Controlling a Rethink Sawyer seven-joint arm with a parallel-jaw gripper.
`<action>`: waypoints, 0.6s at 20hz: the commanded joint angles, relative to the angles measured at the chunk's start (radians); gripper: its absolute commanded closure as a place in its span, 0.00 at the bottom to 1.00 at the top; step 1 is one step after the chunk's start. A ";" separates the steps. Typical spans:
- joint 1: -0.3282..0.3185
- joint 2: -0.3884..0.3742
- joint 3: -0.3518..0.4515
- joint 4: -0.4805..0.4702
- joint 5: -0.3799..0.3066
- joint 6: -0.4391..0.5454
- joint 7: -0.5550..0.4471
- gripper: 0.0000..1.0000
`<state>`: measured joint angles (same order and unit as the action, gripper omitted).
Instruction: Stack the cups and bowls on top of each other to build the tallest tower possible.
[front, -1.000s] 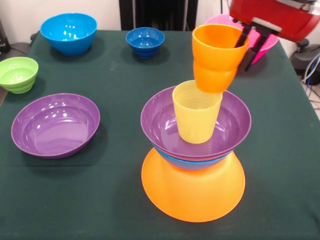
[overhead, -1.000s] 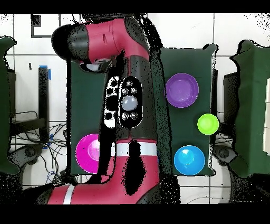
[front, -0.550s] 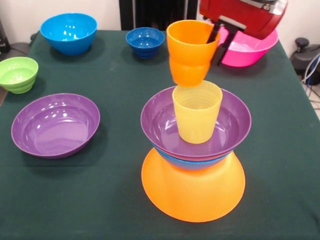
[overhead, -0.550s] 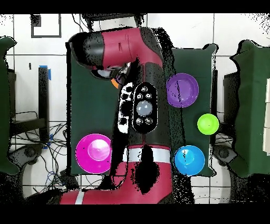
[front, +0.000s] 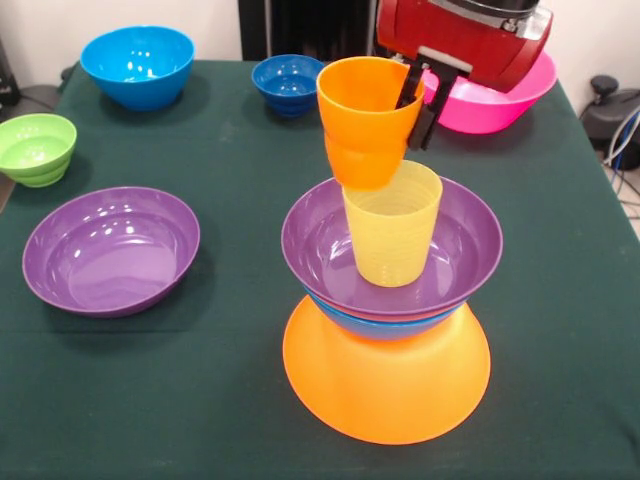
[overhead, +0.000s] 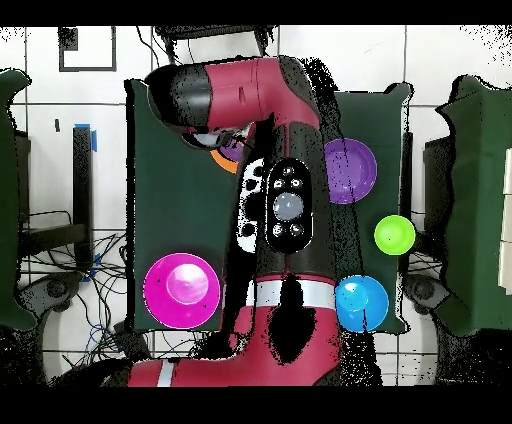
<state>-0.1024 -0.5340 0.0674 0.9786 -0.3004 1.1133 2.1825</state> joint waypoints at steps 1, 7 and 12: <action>0.002 0.025 0.117 0.122 -0.009 -0.040 -0.200 1.00; 0.002 0.021 0.125 0.126 -0.010 -0.025 -0.193 1.00; 0.004 0.022 0.124 0.121 -0.019 -0.023 -0.186 1.00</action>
<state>-0.1022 -0.5438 0.1000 0.9811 -0.2996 1.1131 2.1825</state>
